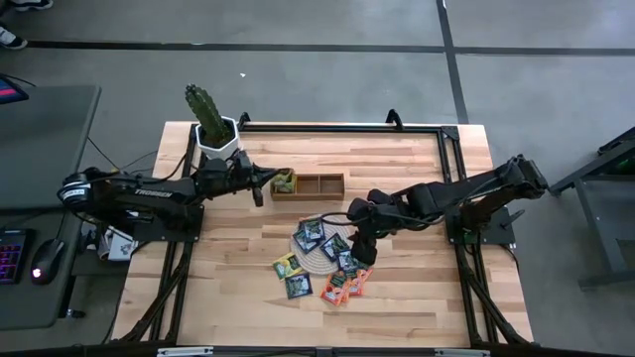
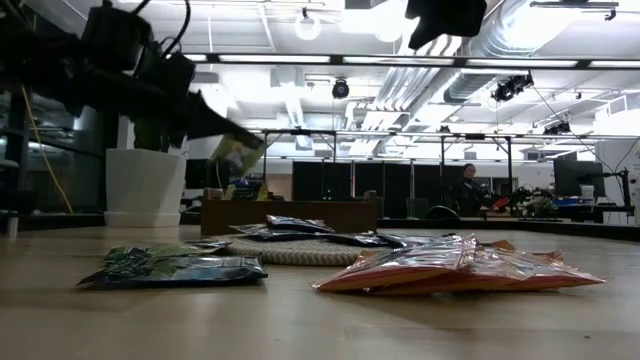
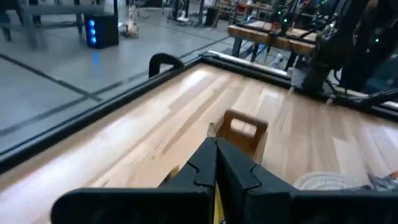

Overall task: Pick & Place Tea
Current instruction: Put the yellow tea bag into the left section of the wooden organizer

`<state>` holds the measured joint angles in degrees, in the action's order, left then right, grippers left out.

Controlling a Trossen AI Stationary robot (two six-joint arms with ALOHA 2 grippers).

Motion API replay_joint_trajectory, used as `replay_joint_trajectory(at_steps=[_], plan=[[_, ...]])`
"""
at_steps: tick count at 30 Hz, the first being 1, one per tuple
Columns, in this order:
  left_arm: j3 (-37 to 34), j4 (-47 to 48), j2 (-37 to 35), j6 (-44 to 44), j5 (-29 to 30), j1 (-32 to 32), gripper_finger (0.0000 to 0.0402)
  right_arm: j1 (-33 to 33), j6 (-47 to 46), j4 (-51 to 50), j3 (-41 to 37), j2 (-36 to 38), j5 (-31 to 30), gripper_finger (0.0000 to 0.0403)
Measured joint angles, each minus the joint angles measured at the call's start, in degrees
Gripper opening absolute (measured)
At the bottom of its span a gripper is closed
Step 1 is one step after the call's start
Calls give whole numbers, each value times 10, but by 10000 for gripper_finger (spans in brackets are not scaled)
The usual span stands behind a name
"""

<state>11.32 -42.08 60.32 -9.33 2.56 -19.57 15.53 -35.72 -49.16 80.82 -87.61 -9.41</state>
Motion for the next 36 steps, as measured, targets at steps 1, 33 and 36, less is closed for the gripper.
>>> replay_joint_trajectory(at_steps=[1,33,36], plan=[[-9,-14,0,-2,-5,-5,0,0,0,3,0,0,-2,190],[15,-118,169,-32,-122,-78,0,0,-3,32,0,0,-12,189],[15,-114,182,-32,-115,-78,0,0,-3,32,0,0,-12,190]])
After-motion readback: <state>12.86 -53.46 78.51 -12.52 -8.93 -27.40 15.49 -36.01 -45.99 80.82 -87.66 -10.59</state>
